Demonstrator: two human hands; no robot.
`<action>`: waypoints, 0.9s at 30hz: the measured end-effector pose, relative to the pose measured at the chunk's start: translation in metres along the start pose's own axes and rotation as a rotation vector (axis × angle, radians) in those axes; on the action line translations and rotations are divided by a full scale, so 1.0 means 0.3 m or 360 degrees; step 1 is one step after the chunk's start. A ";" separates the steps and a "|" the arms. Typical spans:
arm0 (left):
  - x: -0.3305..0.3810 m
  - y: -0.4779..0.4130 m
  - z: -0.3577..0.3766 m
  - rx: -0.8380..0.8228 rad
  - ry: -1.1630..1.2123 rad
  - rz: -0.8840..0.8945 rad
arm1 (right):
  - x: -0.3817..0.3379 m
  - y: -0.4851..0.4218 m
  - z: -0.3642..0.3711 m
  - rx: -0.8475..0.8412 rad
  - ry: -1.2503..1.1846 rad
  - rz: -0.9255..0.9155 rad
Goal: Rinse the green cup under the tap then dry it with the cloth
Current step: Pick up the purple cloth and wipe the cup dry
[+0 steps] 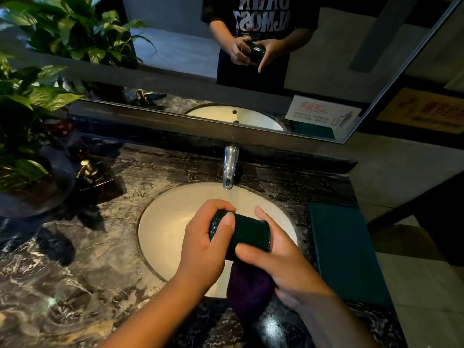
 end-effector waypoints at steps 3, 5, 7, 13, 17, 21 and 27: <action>-0.018 -0.008 -0.005 -0.0058 -0.0080 0.0162 | 0.014 0.003 0.010 -0.0004 -0.0179 0.0045; -0.028 -0.007 -0.003 -0.0055 -0.0034 0.0112 | 0.016 0.004 0.011 0.0028 -0.0125 0.0045; -0.026 -0.003 0.011 -0.0127 0.0059 -0.0074 | 0.000 0.011 -0.004 0.0092 0.0047 0.0009; 0.008 0.022 0.052 -0.0451 0.0652 -0.1295 | -0.092 0.044 -0.064 0.0132 0.0857 -0.0259; 0.006 0.016 0.033 -0.0460 0.0848 -0.1720 | -0.120 0.061 -0.042 -0.0057 0.1265 -0.0296; -0.009 0.005 0.056 -0.0230 0.0799 -0.1654 | -0.120 0.058 -0.027 -0.0077 0.1389 -0.0387; 0.005 -0.023 0.070 -0.0044 0.0659 -0.1294 | -0.130 0.044 -0.023 0.0020 0.1167 -0.0434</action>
Point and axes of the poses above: each hand's wrist, its own y-axis away from the middle knuckle, its own z-axis out of the palm, x = y × z, the point moved 4 cm from there along -y, towards the middle knuckle, and after that the axes turned 1 degree about -x, right-handed, at the moved point
